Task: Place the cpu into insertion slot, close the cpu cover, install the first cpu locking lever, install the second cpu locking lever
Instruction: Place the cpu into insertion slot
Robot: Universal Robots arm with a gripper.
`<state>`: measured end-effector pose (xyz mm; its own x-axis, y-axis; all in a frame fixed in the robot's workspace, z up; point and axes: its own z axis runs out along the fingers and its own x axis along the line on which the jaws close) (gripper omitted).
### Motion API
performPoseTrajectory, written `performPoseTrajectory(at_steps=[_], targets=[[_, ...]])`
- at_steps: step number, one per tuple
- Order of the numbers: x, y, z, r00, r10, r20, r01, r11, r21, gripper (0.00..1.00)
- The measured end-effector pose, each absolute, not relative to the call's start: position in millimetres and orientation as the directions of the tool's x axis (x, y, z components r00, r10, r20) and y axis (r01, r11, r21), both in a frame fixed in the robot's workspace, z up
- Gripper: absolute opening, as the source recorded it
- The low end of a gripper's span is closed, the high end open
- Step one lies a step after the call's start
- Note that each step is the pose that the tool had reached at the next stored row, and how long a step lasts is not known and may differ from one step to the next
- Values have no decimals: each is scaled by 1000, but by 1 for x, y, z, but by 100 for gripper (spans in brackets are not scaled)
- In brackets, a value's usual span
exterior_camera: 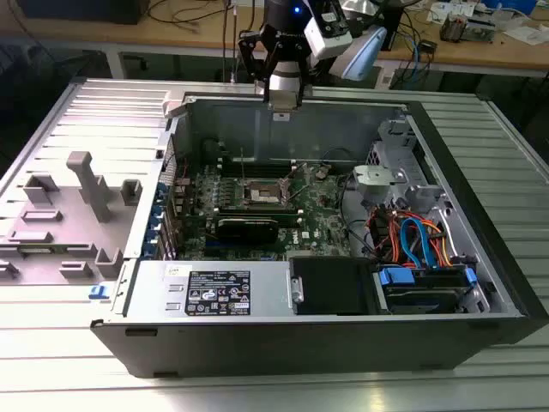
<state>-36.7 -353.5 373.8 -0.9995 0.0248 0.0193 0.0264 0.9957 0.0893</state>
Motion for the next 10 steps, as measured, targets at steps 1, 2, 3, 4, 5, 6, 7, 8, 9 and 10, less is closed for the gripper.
performPoseTrajectory(at_steps=[1, 2, 3, 4, 5, 6, 7, 8, 9, 10], targets=[[-37, -353, 374, -1000, 25, 19, 26, 996, 89, 55], [-37, -353, 374, -1000, 25, 19, 26, 996, 89, 55], [-37, -353, 374, -1000, 25, 19, 26, 996, 89, 55], [-37, -353, 374, -1000, 25, 19, 26, 996, 89, 55], [-37, -353, 374, -1000, 25, 19, 26, 996, 89, 55], [-37, -353, 374, -1000, 25, 19, 26, 996, 89, 55], [-37, -353, 374, -1000, 25, 19, 26, 996, 89, 55], [-37, -353, 374, -1000, 25, 19, 26, 996, 89, 55], [-37, -353, 374, -1000, 25, 19, 27, 996, 89, 55], [-37, -354, 374, -999, 27, 19, 29, 996, 89, 55]])
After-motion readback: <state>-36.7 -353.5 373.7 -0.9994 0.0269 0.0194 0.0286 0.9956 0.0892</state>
